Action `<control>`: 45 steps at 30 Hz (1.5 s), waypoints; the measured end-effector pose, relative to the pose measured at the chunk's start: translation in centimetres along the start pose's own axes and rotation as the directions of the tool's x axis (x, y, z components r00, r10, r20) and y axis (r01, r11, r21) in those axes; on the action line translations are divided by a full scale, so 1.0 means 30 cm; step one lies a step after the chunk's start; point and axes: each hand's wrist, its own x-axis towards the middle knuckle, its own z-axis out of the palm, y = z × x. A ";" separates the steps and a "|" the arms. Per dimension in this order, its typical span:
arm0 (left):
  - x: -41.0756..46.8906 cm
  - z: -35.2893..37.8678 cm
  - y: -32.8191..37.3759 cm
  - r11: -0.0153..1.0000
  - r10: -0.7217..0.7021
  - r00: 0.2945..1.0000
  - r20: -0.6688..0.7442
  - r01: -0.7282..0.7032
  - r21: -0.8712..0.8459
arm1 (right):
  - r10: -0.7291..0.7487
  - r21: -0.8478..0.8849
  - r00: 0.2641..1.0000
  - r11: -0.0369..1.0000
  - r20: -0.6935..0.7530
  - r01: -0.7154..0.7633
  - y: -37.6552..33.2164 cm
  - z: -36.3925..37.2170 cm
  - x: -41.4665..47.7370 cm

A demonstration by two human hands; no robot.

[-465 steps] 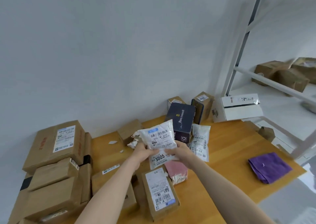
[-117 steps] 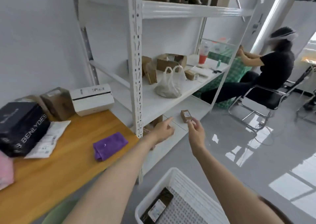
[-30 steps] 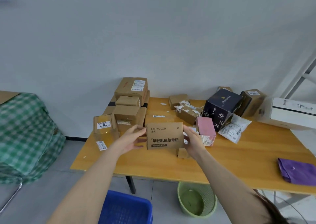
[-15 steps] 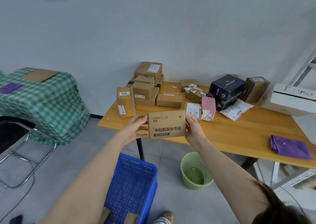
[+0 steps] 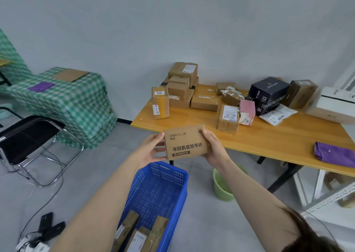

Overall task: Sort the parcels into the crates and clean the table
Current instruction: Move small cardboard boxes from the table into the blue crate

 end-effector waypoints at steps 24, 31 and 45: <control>-0.138 -0.582 -0.231 0.960 -0.270 0.962 -0.048 0.272 0.058 | 0.362 -0.021 0.932 0.932 0.013 -0.362 0.548 0.419 -0.111; 0.053 -0.636 -0.273 0.919 -0.393 0.909 -0.136 0.392 -0.039 | 0.435 -0.102 0.897 0.892 -0.077 -0.441 0.578 0.415 0.105; 0.313 -1.018 -0.532 0.752 -0.654 0.757 -0.003 0.649 -0.113 | 0.488 0.019 0.767 0.848 -0.417 -0.529 1.103 0.618 0.319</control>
